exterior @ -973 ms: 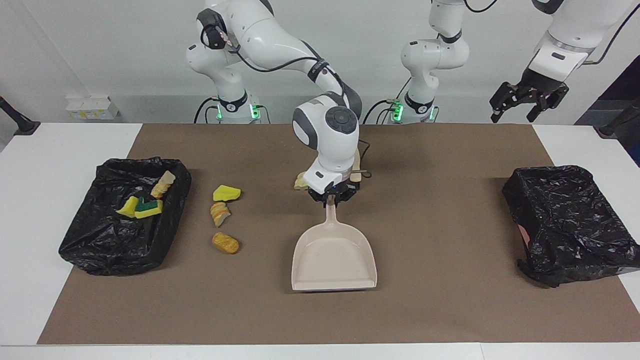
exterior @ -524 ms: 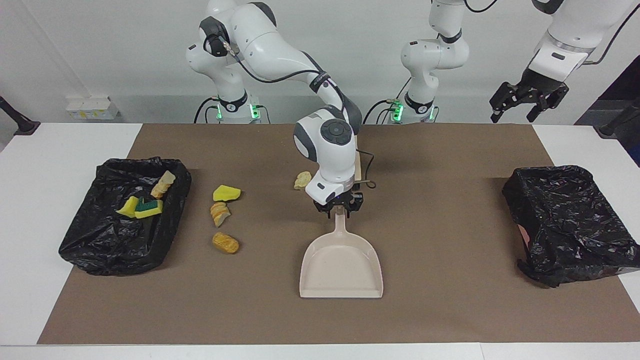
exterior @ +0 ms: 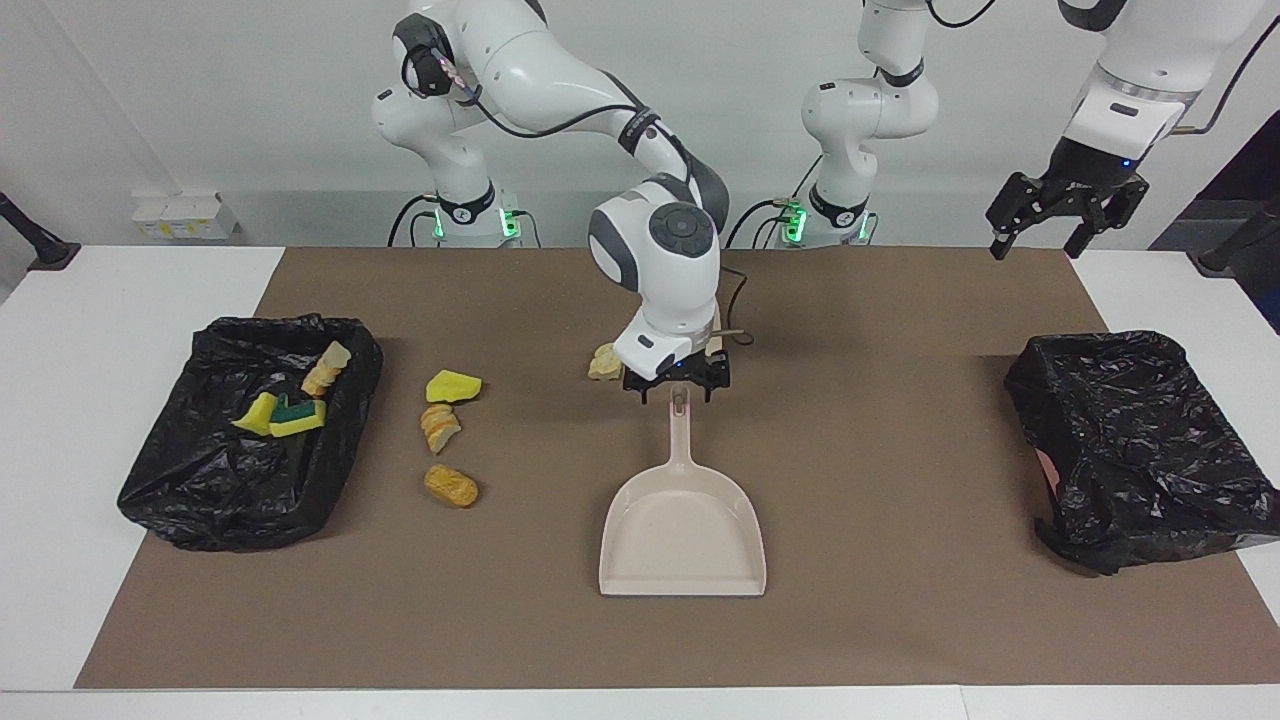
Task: Sweep and dump trash in bin
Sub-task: 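Release the dustpan and withdraw the right gripper while the left gripper reaches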
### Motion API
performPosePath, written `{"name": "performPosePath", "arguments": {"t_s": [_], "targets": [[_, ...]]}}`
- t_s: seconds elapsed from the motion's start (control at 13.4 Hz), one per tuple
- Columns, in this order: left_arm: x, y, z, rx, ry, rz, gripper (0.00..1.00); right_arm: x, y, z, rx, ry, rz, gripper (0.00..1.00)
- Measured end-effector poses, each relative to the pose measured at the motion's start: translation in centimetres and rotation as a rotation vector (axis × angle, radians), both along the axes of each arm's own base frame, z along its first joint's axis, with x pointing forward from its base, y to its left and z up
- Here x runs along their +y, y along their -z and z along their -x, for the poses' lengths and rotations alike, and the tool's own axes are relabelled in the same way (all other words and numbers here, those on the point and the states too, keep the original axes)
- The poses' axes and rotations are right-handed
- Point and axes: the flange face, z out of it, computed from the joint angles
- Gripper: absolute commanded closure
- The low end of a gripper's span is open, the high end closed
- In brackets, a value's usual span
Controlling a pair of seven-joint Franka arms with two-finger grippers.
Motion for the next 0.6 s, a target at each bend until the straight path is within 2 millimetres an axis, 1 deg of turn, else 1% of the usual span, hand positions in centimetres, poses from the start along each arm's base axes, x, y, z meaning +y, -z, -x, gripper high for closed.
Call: {"name": "performPosePath", "arguments": {"t_s": [0.15, 0.22, 0.3, 0.37, 0.52, 0.6], "targets": [[-0.6, 1.2, -1.9, -0.043, 0.007, 0.001, 0.00, 1.6, -1.5, 2.8, 0.007, 0.004, 0.007, 0.00], [-1.0, 2.0, -2.9, -0.058, 0.013, 0.003, 0.00, 2.4, -1.8, 4.3, 0.012, 0.010, 0.011, 0.00], [-2.1, 3.2, -4.1, -0.065, 0.023, 0.006, 0.00, 3.6, -1.7, 6.3, 0.018, 0.026, 0.018, 0.00], [-3.5, 4.2, -5.2, -0.075, 0.029, 0.012, 0.00, 4.6, -1.6, 8.1, 0.021, 0.040, 0.022, 0.00], [-7.5, 6.1, -7.1, -0.098, 0.041, 0.030, 0.00, 6.4, -1.4, 11.4, 0.016, 0.057, 0.018, 0.00], [-9.6, 7.0, -7.8, -0.103, 0.038, 0.041, 0.00, 6.8, -1.0, 12.8, 0.011, 0.060, 0.009, 0.00]]}}
